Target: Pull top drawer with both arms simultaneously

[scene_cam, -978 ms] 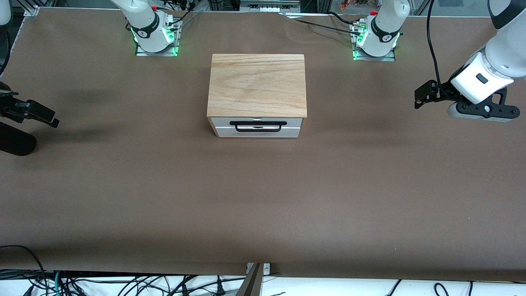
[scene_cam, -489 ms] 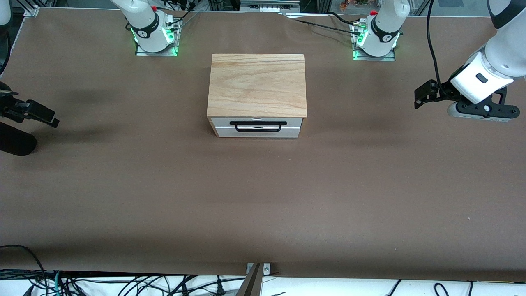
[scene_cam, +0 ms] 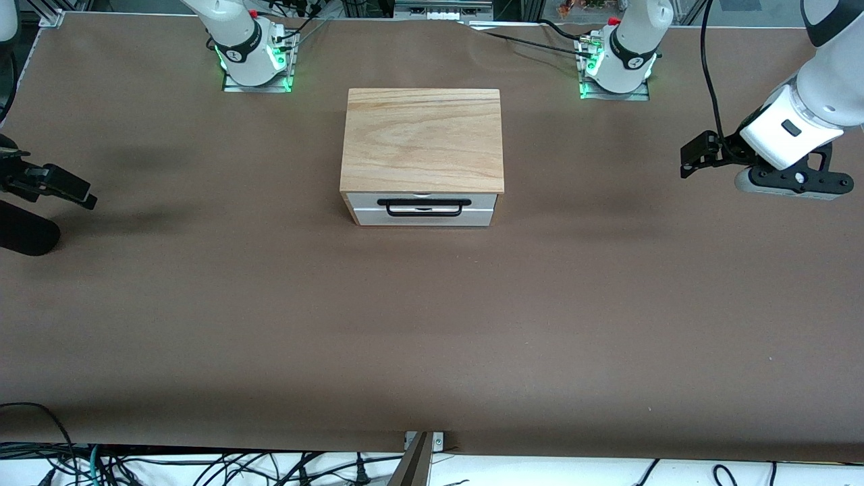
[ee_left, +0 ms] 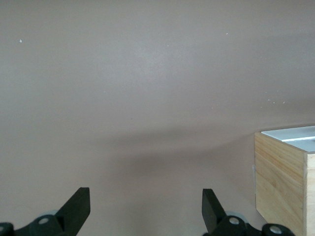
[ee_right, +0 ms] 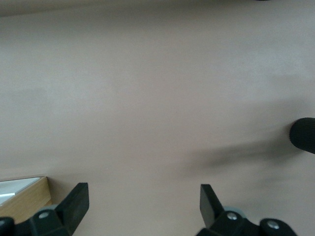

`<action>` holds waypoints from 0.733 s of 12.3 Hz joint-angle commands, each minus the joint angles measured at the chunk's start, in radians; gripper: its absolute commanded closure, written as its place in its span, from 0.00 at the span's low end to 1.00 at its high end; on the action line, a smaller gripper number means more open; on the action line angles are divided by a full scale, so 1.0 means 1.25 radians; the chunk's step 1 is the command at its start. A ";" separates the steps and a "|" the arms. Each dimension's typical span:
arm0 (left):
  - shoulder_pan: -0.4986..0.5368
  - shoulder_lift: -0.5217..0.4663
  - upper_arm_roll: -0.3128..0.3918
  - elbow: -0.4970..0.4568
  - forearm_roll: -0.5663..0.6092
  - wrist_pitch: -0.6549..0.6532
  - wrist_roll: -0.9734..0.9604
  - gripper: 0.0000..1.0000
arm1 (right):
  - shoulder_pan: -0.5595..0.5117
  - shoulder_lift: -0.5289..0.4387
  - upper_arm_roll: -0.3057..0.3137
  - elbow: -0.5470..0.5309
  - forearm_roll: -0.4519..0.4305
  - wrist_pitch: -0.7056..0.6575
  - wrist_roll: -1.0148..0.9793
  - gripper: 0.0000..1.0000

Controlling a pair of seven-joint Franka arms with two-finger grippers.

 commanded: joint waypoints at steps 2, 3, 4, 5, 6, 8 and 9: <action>-0.002 0.013 -0.007 0.027 0.025 -0.019 -0.007 0.00 | -0.004 0.032 0.008 0.017 -0.010 -0.012 -0.005 0.00; -0.002 0.013 -0.007 0.027 0.018 -0.020 -0.007 0.00 | -0.002 0.035 0.009 0.016 -0.010 -0.008 0.004 0.00; -0.002 0.014 -0.007 0.027 0.014 -0.020 -0.008 0.00 | 0.012 0.050 0.009 0.015 -0.009 -0.008 0.004 0.00; -0.002 0.018 -0.008 0.027 0.012 -0.028 -0.007 0.00 | 0.031 0.071 0.009 0.016 -0.004 -0.008 0.008 0.00; -0.003 0.018 -0.008 0.027 -0.013 -0.061 -0.005 0.00 | 0.046 0.082 0.009 0.012 -0.001 -0.007 0.005 0.00; -0.004 0.026 -0.008 0.027 -0.078 -0.073 -0.005 0.00 | 0.072 0.123 0.009 0.013 0.068 -0.007 0.003 0.00; -0.007 0.036 -0.008 0.028 -0.108 -0.073 -0.005 0.00 | 0.079 0.144 0.009 0.015 0.136 -0.006 0.009 0.00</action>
